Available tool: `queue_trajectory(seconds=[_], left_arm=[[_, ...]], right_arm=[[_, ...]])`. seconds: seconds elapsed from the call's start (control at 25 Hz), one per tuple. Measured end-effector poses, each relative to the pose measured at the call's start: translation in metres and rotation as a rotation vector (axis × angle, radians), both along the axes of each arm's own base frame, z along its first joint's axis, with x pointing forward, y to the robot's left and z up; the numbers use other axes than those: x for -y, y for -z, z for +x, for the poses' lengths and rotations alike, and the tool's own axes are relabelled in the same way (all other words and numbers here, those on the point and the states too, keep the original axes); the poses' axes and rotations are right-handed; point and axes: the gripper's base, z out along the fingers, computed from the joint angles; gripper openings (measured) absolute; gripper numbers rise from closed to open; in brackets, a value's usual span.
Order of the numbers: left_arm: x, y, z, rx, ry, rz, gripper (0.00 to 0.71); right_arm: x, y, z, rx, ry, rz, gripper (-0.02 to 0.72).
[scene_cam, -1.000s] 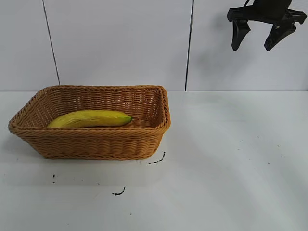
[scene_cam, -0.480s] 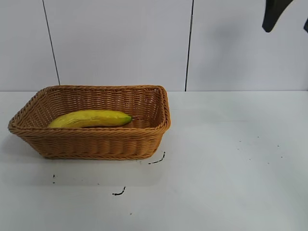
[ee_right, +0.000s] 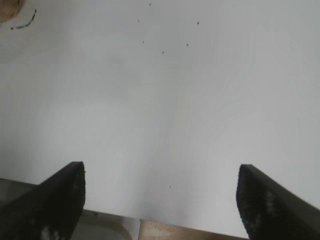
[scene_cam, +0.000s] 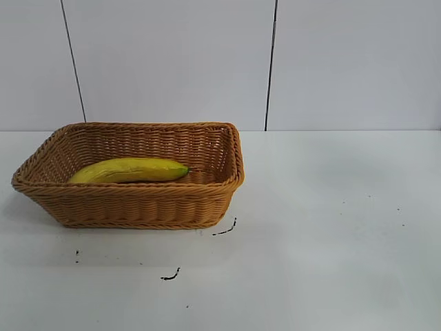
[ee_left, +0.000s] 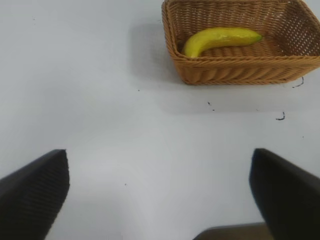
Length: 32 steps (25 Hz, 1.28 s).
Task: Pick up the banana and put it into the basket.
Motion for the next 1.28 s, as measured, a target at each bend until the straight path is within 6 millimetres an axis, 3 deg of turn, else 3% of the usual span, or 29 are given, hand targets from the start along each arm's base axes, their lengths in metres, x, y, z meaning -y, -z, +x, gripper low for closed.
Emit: queue_trajectory(seconds=[0.24,0.44,0.8,1.28], left_arm=[[0.0,0.0,0.0,0.0,0.0,0.0,0.695],[0.0,0.0,0.0,0.0,0.0,0.0,0.695],[0.0,0.0,0.0,0.0,0.0,0.0,0.695],[0.0,0.0,0.0,0.0,0.0,0.0,0.695]], right_arm=[[0.002,0.03,-0.043,0.183,0.003,0.006,0.595],[0.004,0.029,-0.061,0.309,0.029,0.01,0.595],[0.006,0.028,-0.08,0.441,0.042,0.022,0.595],[0.006,0.028,-0.081,0.446,0.043,0.022,0.595]])
